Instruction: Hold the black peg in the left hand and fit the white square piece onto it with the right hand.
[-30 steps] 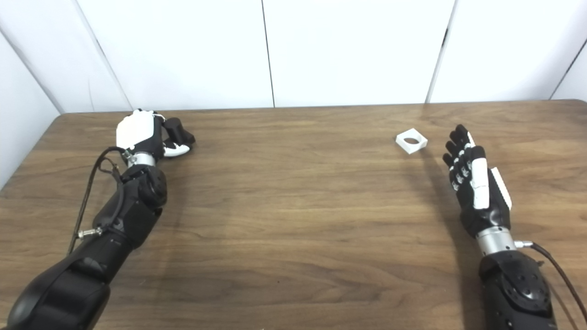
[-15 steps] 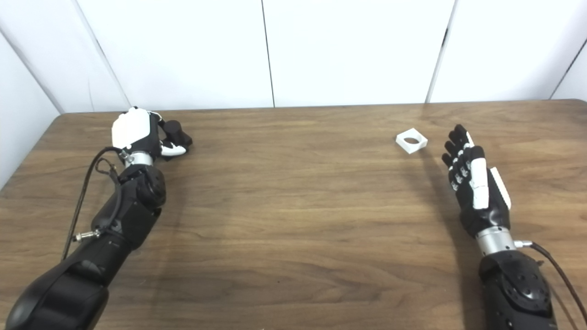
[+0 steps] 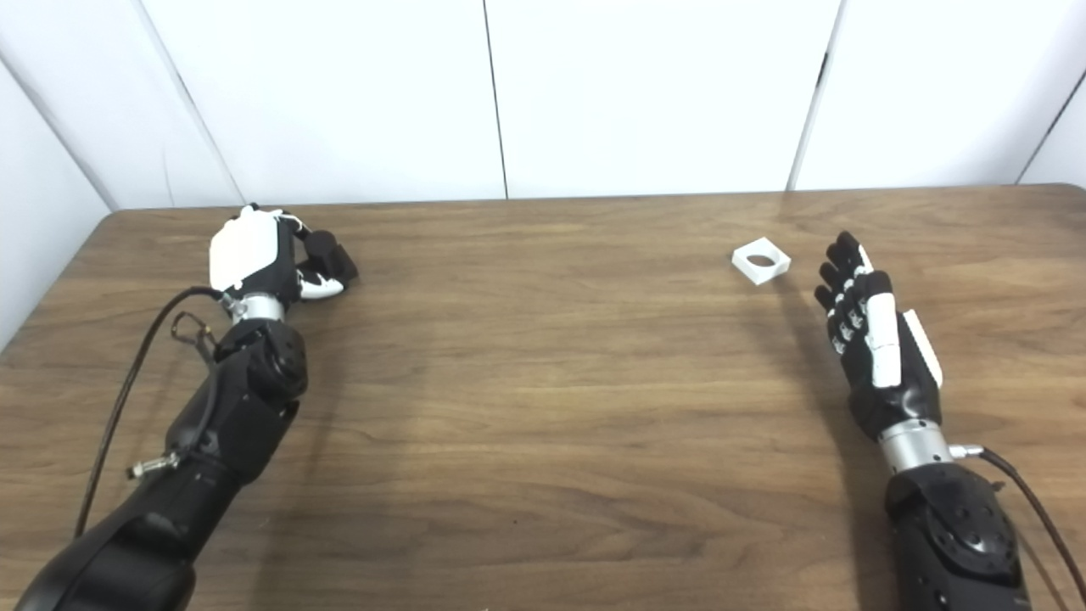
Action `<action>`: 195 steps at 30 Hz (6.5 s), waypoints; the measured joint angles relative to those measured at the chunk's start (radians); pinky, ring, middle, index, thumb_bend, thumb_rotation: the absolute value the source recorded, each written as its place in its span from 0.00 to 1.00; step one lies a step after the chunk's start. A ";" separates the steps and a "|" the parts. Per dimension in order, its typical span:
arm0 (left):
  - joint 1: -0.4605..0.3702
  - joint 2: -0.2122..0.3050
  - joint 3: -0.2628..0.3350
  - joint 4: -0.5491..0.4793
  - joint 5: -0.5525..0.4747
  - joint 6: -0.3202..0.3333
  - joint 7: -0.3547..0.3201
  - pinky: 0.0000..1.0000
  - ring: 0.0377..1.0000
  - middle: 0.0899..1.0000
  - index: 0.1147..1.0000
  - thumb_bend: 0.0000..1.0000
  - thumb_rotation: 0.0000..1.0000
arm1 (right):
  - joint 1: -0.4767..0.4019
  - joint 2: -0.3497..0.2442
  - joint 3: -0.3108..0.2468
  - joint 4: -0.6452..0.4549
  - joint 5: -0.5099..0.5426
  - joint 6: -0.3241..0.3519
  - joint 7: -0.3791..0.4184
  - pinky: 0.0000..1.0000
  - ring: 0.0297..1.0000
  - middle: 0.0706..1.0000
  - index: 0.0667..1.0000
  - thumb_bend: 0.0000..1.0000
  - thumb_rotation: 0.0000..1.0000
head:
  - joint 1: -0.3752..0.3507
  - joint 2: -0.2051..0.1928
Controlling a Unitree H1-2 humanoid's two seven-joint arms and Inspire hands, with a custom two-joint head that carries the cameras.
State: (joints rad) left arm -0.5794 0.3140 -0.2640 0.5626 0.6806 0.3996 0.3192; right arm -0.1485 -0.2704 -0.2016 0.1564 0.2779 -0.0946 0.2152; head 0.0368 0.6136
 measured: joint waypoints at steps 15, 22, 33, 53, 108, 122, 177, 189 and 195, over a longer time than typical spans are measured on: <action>0.168 -0.009 -0.012 -0.273 0.021 0.016 -0.055 1.00 1.00 0.84 0.42 0.52 0.07 | -0.002 0.001 0.002 0.002 0.006 0.004 0.000 1.00 1.00 1.00 1.00 0.60 1.00 | -0.018 0.018; 0.266 -0.017 -0.024 -0.436 0.032 0.013 -0.110 1.00 1.00 0.86 0.42 0.52 0.07 | -0.001 0.002 0.005 -0.004 0.000 0.026 -0.001 1.00 1.00 1.00 1.00 0.61 1.00 | -0.034 0.029; 0.412 -0.050 -0.063 -0.657 0.092 0.015 -0.201 1.00 1.00 0.86 0.42 0.52 0.07 | 0.012 0.002 0.014 -0.026 -0.019 0.056 -0.007 1.00 1.00 1.00 1.00 0.60 1.00 | -0.043 0.046; 0.607 -0.174 -0.159 -0.858 0.188 -0.038 -0.282 1.00 1.00 0.88 0.42 0.52 0.07 | 0.019 0.005 0.021 -0.047 -0.028 0.110 -0.009 1.00 1.00 1.00 1.00 0.60 1.00 | -0.061 0.064; 0.665 -0.241 -0.170 -0.862 0.218 -0.157 -0.331 1.00 1.00 0.88 0.42 0.52 0.07 | -0.021 -0.003 0.078 -0.108 -0.141 0.198 -0.064 1.00 1.00 1.00 1.00 0.70 0.87 | -0.081 0.072; 0.666 -0.249 -0.168 -0.855 0.219 -0.154 -0.329 1.00 1.00 0.88 0.42 0.52 0.07 | -0.114 -0.086 0.135 -0.104 -0.321 0.201 -0.067 1.00 1.00 1.00 0.99 0.72 0.64 | -0.084 0.061; 0.665 -0.271 -0.154 -0.817 0.220 -0.180 -0.277 1.00 1.00 0.88 0.42 0.52 0.07 | -0.695 -0.322 0.630 0.459 -1.013 0.027 0.061 1.00 1.00 1.00 0.73 0.89 0.17 | -0.083 0.026; 0.665 -0.276 -0.150 -0.811 0.219 -0.182 -0.269 1.00 1.00 0.88 0.42 0.52 0.07 | -0.740 -0.296 0.687 0.551 -1.057 -0.040 0.060 1.00 1.00 1.00 0.70 0.89 0.17 | -0.084 0.025; 0.665 -0.280 -0.148 -0.808 0.219 -0.182 -0.267 1.00 1.00 0.88 0.42 0.52 0.07 | -0.768 -0.281 0.718 0.590 -1.087 -0.043 0.069 1.00 1.00 1.00 0.70 0.87 0.17 | -0.078 0.023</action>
State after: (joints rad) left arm 0.0861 0.0342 -0.4119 -0.2453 0.8994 0.2177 0.0520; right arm -0.9162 -0.5516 0.5163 0.7468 -0.8087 -0.1381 0.2846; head -0.0414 0.6366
